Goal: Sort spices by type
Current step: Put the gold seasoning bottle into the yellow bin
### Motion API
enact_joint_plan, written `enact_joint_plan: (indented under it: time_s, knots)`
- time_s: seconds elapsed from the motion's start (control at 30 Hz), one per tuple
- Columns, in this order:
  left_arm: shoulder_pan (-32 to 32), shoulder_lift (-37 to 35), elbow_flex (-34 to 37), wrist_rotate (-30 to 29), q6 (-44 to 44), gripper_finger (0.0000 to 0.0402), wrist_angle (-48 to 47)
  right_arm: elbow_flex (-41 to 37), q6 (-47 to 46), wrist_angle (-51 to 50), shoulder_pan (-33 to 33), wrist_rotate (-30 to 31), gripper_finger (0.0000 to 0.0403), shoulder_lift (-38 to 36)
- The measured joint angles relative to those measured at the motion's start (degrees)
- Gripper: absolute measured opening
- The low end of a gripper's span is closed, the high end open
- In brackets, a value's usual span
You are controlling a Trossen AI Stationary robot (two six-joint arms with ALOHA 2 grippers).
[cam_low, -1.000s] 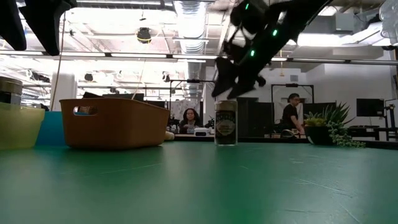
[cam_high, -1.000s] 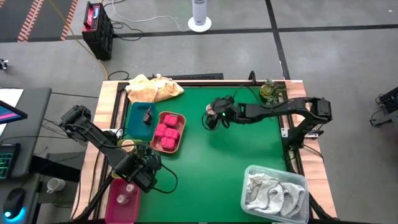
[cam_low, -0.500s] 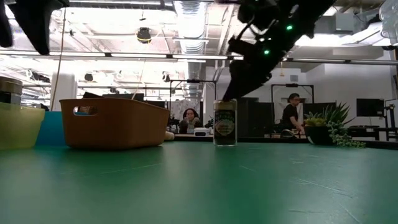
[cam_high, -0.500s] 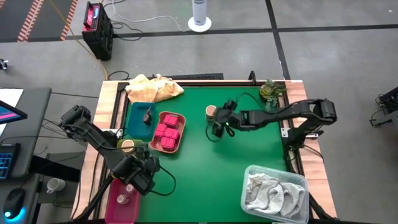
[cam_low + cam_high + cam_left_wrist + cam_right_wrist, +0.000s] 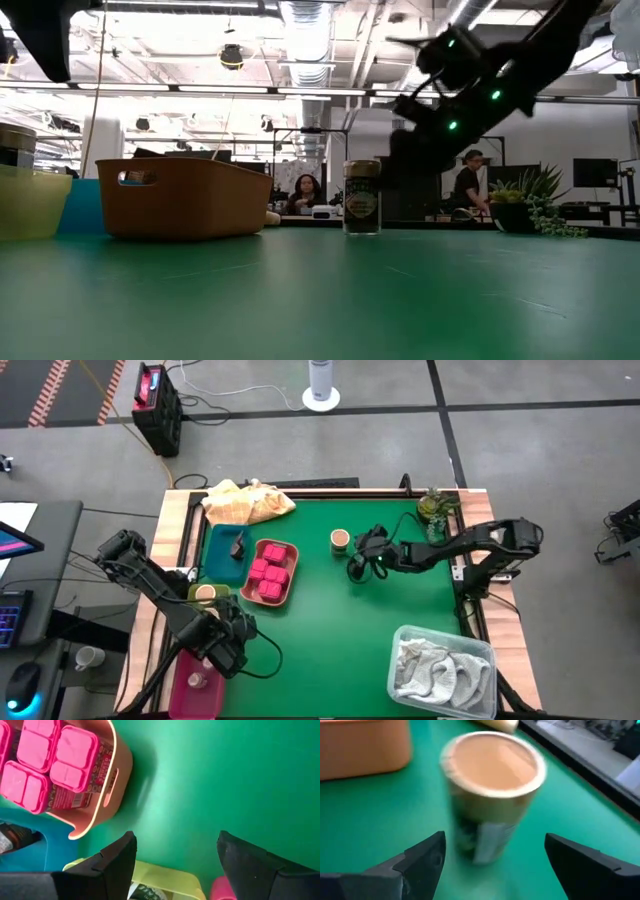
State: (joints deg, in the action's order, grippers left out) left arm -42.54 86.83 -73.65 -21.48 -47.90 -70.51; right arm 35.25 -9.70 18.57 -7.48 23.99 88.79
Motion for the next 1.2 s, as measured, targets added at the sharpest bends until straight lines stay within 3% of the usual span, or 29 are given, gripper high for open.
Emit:
enact_joint_plan:
  time_s: [0.07, 0.27, 0.6, 0.8, 1.0, 1.2]
  knots:
    - [0.36, 0.0, 0.0, 0.42, 0.26, 0.0265, -0.02, 0.04, 1.07, 3.69, -1.85, -0.43, 0.0368, 2.63]
    - [1.05, 0.0, 0.0, 2.14, 2.44, 0.0265, -0.82, 3.03, 1.87, 11.59, -6.28, -9.83, 0.0368, 10.34]
    - [1.5, 0.0, 0.0, 1.87, 3.17, 0.0265, -0.67, 12.03, 8.2, 11.85, -5.56, -11.26, 0.0359, 20.23]
    - [0.37, 0.0, 0.0, -0.37, 1.95, 0.0265, -0.59, 12.06, 8.71, 7.31, -3.87, -11.39, 0.0302, 17.94]
    - [1.75, 0.0, 0.0, -9.62, 1.3, 0.0265, 0.06, 12.08, 8.86, 5.89, -0.9, -11.3, 0.03, 13.21]
    - [9.73, 0.0, 0.0, -9.81, 6.74, 0.0265, 7.73, 13.83, 10.07, 6.27, 5.72, -11.32, 0.03, 8.75]
